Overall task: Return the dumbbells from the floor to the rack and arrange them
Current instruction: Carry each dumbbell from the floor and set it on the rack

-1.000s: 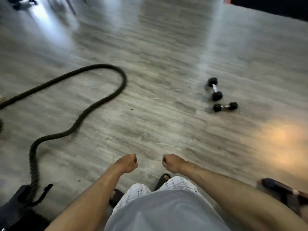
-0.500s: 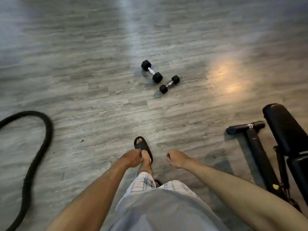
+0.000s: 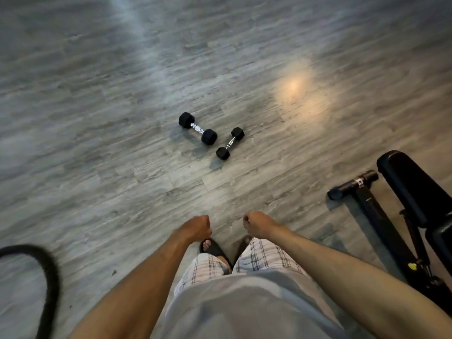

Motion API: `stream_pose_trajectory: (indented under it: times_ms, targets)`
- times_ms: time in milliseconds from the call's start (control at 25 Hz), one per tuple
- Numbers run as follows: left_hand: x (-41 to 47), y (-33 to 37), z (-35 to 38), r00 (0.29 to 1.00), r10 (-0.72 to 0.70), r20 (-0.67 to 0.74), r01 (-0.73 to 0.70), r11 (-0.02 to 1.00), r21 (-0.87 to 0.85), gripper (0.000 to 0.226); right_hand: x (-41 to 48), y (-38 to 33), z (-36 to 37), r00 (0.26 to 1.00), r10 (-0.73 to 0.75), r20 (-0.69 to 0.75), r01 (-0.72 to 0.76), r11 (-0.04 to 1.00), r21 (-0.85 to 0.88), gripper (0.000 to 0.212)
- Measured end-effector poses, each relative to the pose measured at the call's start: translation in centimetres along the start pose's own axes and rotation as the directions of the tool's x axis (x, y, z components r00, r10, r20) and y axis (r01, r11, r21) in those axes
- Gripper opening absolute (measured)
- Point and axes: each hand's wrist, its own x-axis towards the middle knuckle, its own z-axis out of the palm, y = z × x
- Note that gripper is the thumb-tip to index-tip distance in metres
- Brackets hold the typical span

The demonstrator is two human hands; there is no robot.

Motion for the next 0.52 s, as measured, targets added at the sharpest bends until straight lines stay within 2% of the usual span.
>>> stream_pose_trajectory:
  times_ms: [200, 320, 400, 520]
  targets:
    - [7.2, 0.0, -8.1, 0.998, 0.004, 0.055, -0.007, 0.999, 0.050, 0.031, 8.2, -1.8, -5.1, 0.999, 0.042, 0.010, -0.043, 0.993, 0.109, 0.026]
    - [11.9, 0.6, -12.8, 0.999, -0.004, 0.046, 0.004, 1.000, 0.015, 0.030, 13.8, -1.9, -8.7, 0.996, 0.078, 0.038, -0.083, 0.984, 0.154, 0.023]
    - [14.9, 0.9, -15.7, 0.999, -0.024, 0.047, 0.024, 1.000, -0.008, 0.029, 17.6, -1.9, -11.0, 0.998, 0.053, 0.042, -0.060, 0.981, 0.187, 0.024]
    - [19.5, 1.4, -20.0, 0.995, -0.062, 0.079, 0.064, 0.997, -0.031, 0.028, 22.9, -2.4, -15.1, 0.993, 0.023, 0.119, -0.044, 0.983, 0.178, 0.029]
